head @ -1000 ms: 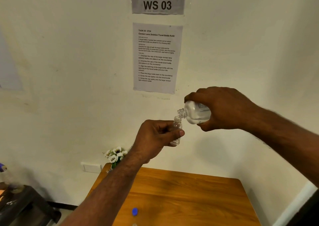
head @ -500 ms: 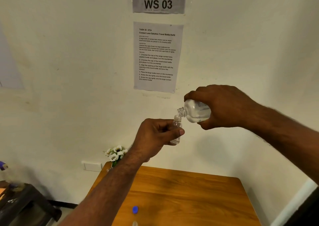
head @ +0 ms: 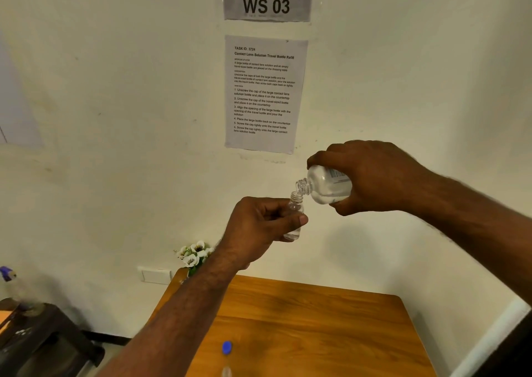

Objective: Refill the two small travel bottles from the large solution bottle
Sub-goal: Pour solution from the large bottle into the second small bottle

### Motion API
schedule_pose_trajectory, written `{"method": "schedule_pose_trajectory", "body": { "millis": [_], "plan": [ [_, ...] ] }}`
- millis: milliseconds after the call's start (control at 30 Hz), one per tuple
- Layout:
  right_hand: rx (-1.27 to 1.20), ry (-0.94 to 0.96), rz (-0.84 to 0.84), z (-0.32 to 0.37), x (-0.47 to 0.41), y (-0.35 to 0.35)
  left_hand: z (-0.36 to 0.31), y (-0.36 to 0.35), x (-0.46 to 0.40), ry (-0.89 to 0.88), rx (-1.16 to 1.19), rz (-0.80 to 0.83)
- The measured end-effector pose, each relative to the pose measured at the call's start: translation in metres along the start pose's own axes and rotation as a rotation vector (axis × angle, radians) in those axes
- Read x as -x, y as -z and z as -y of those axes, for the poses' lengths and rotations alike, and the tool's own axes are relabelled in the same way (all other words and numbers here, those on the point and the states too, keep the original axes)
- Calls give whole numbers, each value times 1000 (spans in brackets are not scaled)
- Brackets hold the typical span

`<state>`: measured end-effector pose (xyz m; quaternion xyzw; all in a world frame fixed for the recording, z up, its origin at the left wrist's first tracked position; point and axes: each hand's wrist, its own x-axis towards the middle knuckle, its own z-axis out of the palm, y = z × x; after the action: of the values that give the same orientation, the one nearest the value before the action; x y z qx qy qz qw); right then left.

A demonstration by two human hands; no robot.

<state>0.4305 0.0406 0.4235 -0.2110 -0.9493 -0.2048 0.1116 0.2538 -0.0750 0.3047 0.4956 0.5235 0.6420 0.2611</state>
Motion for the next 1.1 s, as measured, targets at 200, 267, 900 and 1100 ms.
{"method": "schedule_pose_trajectory", "body": {
  "millis": [200, 267, 900, 1100],
  "plan": [
    [-4, 3, 3, -1, -1, -1, 0, 1, 0, -1, -3, -1],
    [-10, 4, 3, -1, -1, -2, 1, 0, -1, 3, 1, -4],
    [-14, 6, 8, -3, -9, -10, 10, 2, -9, 20, -13, -14],
    [-16, 9, 9, -4, -10, -13, 11, 3, -9, 26, -13, -14]
  ]
}}
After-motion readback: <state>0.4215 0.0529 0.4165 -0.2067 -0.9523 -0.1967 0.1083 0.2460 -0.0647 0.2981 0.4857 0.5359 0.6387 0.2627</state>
